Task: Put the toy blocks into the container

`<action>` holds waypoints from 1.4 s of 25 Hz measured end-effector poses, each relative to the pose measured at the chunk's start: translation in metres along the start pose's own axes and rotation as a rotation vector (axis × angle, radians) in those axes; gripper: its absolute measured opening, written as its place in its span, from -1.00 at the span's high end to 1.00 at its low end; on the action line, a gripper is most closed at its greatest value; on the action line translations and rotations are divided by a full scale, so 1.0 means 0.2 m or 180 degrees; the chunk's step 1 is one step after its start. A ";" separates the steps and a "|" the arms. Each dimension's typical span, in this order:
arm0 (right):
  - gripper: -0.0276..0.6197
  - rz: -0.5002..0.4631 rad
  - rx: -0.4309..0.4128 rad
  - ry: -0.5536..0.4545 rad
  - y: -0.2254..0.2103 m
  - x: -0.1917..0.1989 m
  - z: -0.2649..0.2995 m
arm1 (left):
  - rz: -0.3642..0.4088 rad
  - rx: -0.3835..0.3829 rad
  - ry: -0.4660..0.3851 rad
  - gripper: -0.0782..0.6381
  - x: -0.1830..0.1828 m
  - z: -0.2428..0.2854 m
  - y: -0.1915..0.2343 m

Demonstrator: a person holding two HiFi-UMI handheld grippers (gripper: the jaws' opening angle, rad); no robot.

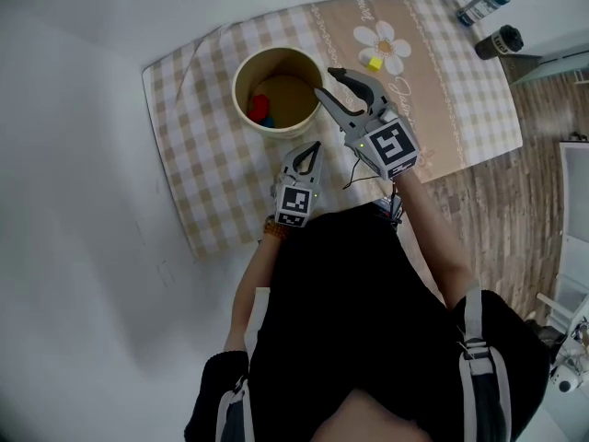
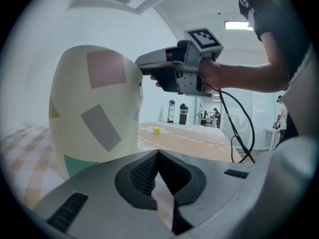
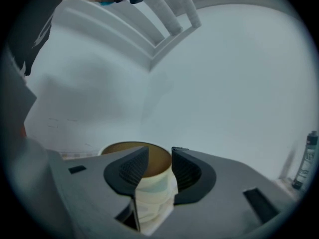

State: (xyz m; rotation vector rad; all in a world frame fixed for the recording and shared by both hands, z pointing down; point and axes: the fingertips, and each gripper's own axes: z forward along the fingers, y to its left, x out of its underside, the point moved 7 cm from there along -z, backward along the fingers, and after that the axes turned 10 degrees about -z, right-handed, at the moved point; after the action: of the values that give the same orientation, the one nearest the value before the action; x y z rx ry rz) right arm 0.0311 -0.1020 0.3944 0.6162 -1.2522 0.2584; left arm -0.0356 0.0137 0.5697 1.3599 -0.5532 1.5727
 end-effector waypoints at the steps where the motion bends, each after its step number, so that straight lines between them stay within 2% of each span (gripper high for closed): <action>1: 0.45 0.0012 0.0064 0.0052 -0.03 0.04 -0.03 | 0.0000 0.0003 0.0000 0.78 0.00 0.00 0.00; 6: 0.45 0.0160 0.0381 0.0422 -0.17 0.30 -0.18 | 0.0000 0.0010 0.0005 0.78 0.00 0.00 0.00; 12: 0.45 0.0204 0.0593 0.0744 -0.32 0.53 -0.28 | -0.0001 0.0013 0.0009 0.78 0.00 0.00 0.00; 25: 0.44 0.0155 0.0698 0.1180 -0.48 0.88 -0.24 | 0.0012 0.0008 0.0032 0.78 0.01 -0.01 -0.01; 31: 0.27 0.0226 0.0626 0.1389 -0.52 1.00 -0.18 | 0.0007 0.0011 0.0013 0.78 0.00 0.00 -0.01; 35: 0.27 0.0237 0.0589 0.1537 -0.52 1.10 -0.13 | 0.0008 0.0008 0.0013 0.78 0.00 0.00 0.00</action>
State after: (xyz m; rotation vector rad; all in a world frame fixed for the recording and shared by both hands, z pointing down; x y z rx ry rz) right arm 0.1727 -0.2044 0.5649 0.6198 -0.7903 0.5553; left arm -0.0349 0.0147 0.5698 1.3580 -0.5510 1.5784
